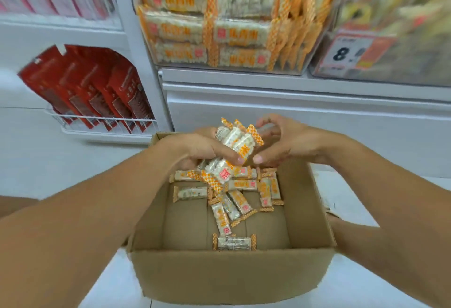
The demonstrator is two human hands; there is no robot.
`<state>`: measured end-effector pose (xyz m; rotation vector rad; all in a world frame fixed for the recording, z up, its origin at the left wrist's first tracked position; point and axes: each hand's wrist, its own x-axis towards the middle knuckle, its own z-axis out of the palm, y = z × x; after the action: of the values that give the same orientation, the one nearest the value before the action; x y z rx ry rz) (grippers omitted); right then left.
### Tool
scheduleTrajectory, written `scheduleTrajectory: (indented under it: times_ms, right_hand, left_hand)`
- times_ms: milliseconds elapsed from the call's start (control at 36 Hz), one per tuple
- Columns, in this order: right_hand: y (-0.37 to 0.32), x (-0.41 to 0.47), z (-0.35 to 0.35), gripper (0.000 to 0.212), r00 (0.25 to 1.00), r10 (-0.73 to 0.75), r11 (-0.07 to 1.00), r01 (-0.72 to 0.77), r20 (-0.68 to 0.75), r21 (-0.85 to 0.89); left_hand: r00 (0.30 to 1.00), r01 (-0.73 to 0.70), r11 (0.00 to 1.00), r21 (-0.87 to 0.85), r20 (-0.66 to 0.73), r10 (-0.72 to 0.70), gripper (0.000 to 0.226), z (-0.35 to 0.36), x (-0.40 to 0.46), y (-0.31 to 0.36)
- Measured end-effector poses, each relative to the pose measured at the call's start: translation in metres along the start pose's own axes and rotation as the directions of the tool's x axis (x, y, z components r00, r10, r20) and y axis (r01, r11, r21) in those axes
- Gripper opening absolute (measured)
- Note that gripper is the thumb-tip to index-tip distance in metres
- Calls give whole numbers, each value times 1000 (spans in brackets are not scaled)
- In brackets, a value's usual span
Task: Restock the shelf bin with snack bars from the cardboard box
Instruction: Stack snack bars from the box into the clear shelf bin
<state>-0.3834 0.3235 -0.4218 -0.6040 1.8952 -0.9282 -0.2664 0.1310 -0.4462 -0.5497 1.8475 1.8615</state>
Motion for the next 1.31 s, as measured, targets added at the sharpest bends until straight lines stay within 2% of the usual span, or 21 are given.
scheduleTrajectory:
  times_ms: [56, 111, 194, 222, 278, 333, 389, 500, 556, 639, 694, 750, 833, 889, 972, 1056, 1139, 1222, 1306]
  right_hand:
    - [-27, -19, -13, 100, 990, -133, 988, 136, 51, -69]
    - [-56, -34, -21, 102, 967, -235, 950, 251, 103, -187]
    - [-99, -57, -33, 103, 942, -304, 882, 334, 141, -332]
    - [-111, -64, -38, 100, 937, -319, 876, 350, 145, -331]
    - [-127, -76, -50, 90, 924, -356, 881, 381, 137, -279]
    - [-136, -83, -59, 79, 904, -418, 871, 428, 95, -241]
    - [-138, -82, -68, 71, 874, -484, 857, 482, 35, -183]
    - [-140, -70, -82, 66, 873, -487, 869, 488, 32, -76]
    - [-145, -64, -87, 66, 863, -505, 863, 505, -6, -26]
    - [-149, -57, -97, 60, 831, -529, 810, 555, -171, 189]
    - [-150, -52, -102, 60, 831, -499, 776, 554, -245, 302]
    - [-149, -44, -103, 69, 838, -468, 780, 541, -280, 315]
    - [-148, -33, -100, 95, 823, -478, 772, 561, -307, 300]
    - [-148, -30, -99, 100, 797, -510, 762, 593, -324, 258]
    - [-151, -27, -99, 65, 765, -578, 765, 629, -285, 138]
    - [-151, -24, -101, 45, 743, -580, 785, 620, -334, 16]
    - [-149, -21, -100, 45, 701, -593, 796, 584, -396, -160]
    - [-150, -20, -99, 49, 670, -616, 774, 613, -414, -159]
    - [-153, -23, -101, 61, 668, -651, 755, 615, -361, -226]
  left_hand:
    - [999, -32, 995, 99, 40, 28, 52, 4, -16, 37]
    - [993, -92, 980, 176, 94, 76, 51, 12, -30, 71]
    - [985, -128, 954, 271, 151, 89, 81, 19, -51, 114]
    - [983, -129, 956, 264, 164, 87, 78, 17, -56, 125]
    - [970, -170, 959, 227, 211, 121, 53, 16, -68, 145]
    - [965, -216, 956, 197, 194, 178, 50, 19, -76, 162]
    - [963, -261, 945, 199, 118, 241, 64, 17, -72, 171]
    - [959, -254, 895, 367, -26, 283, 100, 10, -62, 183]
    - [941, -227, 819, 527, -99, 324, 92, 7, -66, 194]
    - [850, -231, 714, 661, -221, 479, 66, -3, -68, 205]
    - [783, -247, 713, 656, -298, 545, 64, -9, -69, 201]
    - [750, -266, 695, 668, -310, 585, 61, -13, -64, 193]
    - [760, -282, 680, 677, -275, 589, 55, -20, -57, 188]
    - [779, -308, 701, 643, -252, 574, 48, -27, -52, 190]
    - [814, -342, 748, 569, -218, 538, 48, -34, -48, 191]
    - [827, -384, 781, 492, -193, 528, 59, -40, -46, 189]
    - [818, -422, 797, 432, -198, 540, 63, -41, -45, 186]
    - [797, -464, 805, 370, -222, 561, 66, -43, -43, 185]
    - [775, -481, 789, 381, -236, 587, 61, -48, -43, 186]
